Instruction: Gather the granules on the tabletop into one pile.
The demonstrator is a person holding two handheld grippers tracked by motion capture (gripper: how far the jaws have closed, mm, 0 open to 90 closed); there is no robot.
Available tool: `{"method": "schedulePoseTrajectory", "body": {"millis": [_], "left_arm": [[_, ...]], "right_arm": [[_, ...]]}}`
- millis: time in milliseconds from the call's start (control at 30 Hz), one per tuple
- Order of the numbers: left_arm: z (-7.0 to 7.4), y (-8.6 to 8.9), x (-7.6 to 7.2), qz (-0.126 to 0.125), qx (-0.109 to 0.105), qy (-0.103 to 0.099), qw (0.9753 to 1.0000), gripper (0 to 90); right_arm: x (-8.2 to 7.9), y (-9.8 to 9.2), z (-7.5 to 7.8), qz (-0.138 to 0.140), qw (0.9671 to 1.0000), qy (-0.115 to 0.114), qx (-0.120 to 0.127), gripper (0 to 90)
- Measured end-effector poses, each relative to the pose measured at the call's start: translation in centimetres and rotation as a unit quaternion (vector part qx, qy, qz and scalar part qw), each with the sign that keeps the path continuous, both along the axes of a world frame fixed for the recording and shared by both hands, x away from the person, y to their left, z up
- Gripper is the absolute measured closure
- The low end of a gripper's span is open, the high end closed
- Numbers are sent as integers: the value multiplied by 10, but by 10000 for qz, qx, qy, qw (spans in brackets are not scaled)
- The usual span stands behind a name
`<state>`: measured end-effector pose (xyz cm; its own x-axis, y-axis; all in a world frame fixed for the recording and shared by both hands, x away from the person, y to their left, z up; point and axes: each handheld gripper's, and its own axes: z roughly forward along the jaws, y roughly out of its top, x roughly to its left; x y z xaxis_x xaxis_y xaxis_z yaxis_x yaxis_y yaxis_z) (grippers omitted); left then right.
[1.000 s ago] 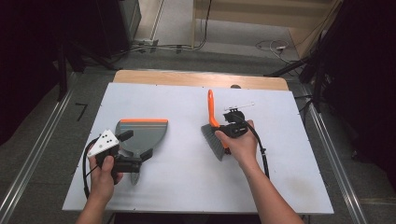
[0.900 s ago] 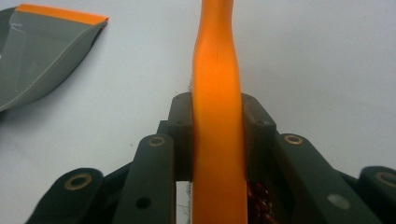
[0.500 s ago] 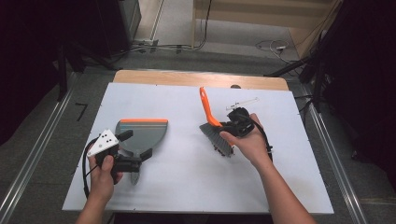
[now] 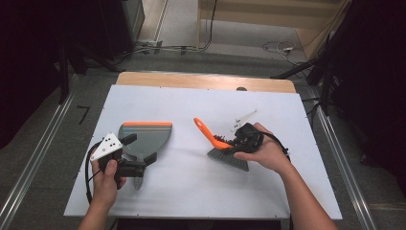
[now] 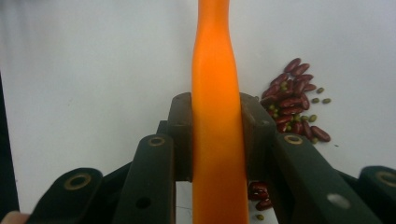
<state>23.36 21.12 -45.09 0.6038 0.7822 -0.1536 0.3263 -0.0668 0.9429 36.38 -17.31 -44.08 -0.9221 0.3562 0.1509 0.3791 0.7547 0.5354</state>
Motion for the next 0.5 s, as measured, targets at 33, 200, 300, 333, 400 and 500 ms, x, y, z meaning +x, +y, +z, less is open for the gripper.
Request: {"method": "schedulePoseTrajectory", "body": {"millis": [33, 200, 300, 333, 400, 500], "left_arm": [[0, 0, 0, 2, -1, 0, 10000, 0], [0, 1, 0, 16, -6, -1, 10000, 0], [0, 2, -1, 19, -20, 1, 10000, 0], [1, 2, -1, 28, -13, 3, 10000, 0], [1, 3, 0, 27, -12, -9, 10000, 0], [1, 3, -1, 26, -11, -6, 10000, 0]], "right_arm": [[1, 1, -1, 7, 10000, -4, -39, 687], [7, 3, -5, 44, 9999, -127, 0, 687], [9, 2, -4, 12, 9998, -209, 27, 687], [9, 2, -4, -13, 9997, -217, 55, 687], [8, 1, -1, -17, 9997, -198, 131, 687], [5, -2, 6, -106, 9993, -220, 285, 687]]}}
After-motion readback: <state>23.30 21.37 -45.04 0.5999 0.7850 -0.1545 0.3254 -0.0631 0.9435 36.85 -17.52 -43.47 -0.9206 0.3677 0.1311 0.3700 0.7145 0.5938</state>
